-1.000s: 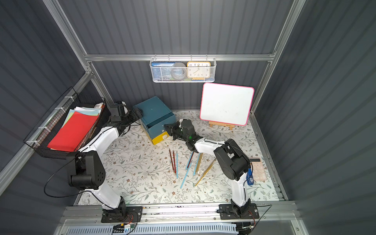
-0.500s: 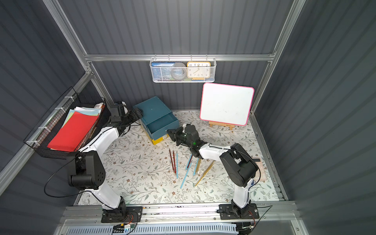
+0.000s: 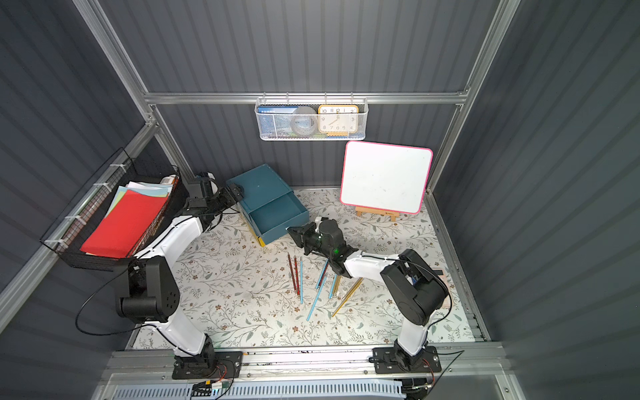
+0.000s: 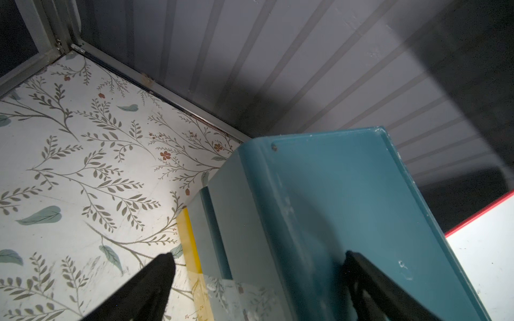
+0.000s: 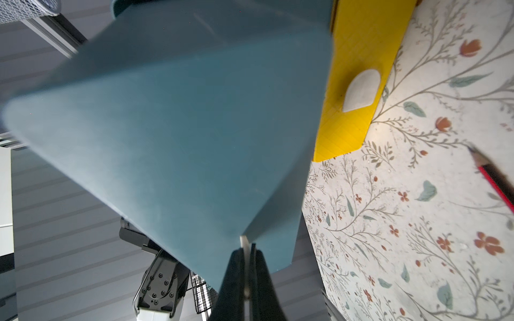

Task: Please place the pencils in the drawer according to their color
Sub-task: Open the drawer in the storage box.

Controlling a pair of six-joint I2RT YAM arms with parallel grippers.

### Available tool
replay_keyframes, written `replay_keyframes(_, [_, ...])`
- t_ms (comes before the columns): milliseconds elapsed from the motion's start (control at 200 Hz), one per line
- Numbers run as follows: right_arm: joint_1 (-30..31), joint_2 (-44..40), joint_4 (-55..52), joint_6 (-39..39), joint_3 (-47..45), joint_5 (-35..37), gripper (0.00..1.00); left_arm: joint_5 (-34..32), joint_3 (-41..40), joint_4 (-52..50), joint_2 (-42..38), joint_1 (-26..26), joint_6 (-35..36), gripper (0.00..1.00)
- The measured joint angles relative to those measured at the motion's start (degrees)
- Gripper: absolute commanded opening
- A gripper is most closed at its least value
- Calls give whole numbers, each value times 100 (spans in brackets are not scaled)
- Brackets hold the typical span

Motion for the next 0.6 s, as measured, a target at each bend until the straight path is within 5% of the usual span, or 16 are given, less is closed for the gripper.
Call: replay_keyframes(600, [48, -354, -149, -22, -247, 13, 0, 2, 0, 2, 0, 0, 0, 100])
